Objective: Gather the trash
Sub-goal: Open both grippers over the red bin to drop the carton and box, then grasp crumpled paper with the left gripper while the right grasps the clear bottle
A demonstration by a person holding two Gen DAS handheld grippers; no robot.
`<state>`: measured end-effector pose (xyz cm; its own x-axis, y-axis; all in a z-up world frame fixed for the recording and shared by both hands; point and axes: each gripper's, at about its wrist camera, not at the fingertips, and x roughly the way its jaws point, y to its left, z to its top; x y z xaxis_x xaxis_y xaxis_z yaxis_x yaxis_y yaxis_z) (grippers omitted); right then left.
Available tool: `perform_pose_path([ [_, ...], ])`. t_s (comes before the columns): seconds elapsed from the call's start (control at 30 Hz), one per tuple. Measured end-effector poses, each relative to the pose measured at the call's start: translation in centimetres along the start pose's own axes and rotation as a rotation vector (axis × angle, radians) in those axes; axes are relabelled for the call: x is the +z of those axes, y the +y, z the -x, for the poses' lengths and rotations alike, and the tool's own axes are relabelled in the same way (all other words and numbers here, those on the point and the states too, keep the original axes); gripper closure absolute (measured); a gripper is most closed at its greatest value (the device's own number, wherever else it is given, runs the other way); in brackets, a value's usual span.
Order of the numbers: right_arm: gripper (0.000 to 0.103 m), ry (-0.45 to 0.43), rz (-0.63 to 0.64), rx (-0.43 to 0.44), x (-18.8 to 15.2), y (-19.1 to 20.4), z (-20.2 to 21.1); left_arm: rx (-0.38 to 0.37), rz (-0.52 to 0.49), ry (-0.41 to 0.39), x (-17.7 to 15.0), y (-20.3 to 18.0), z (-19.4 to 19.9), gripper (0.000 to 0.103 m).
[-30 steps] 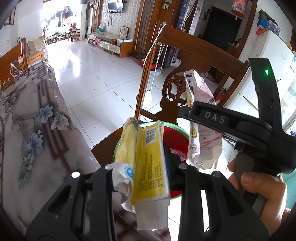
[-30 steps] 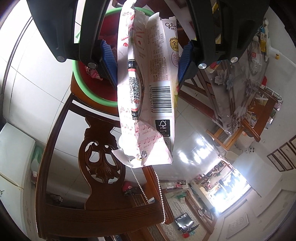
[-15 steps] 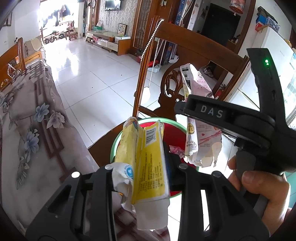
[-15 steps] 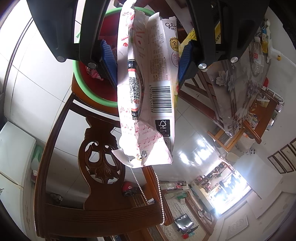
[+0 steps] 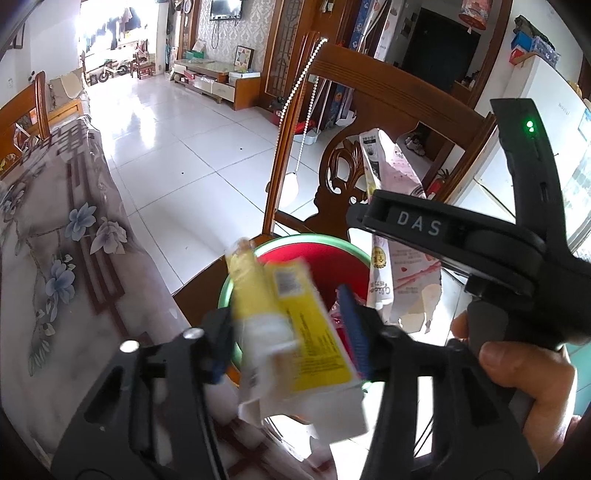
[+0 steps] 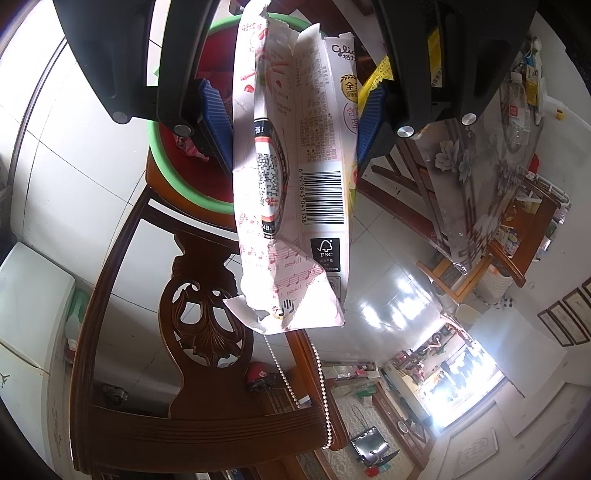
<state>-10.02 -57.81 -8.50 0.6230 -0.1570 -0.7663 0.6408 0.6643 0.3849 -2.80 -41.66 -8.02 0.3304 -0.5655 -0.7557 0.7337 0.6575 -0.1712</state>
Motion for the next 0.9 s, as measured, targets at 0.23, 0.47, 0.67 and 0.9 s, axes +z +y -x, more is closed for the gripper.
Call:
perform_pose_path([
  [0.23,0.032,-0.012,-0.004,-0.013,0.1,0.2,0.1,-0.005,0.026,-0.024,0.0,0.6,0.8,0.029],
  [0.47,0.025,-0.009,0.013,0.001,0.0,1.8,0.0,0.018,0.083,-0.052,-1.4,3.4,3.7,0.02],
  [0.67,0.023,0.002,0.072,0.051,-0.7,5.8,-0.2,0.2,0.197,-0.084,-5.8,10.7,9.6,0.016],
  [0.9,0.02,0.041,0.187,0.131,-2.9,12.2,-0.5,0.47,0.407,-0.1,-11.1,21.6,17.7,0.013],
])
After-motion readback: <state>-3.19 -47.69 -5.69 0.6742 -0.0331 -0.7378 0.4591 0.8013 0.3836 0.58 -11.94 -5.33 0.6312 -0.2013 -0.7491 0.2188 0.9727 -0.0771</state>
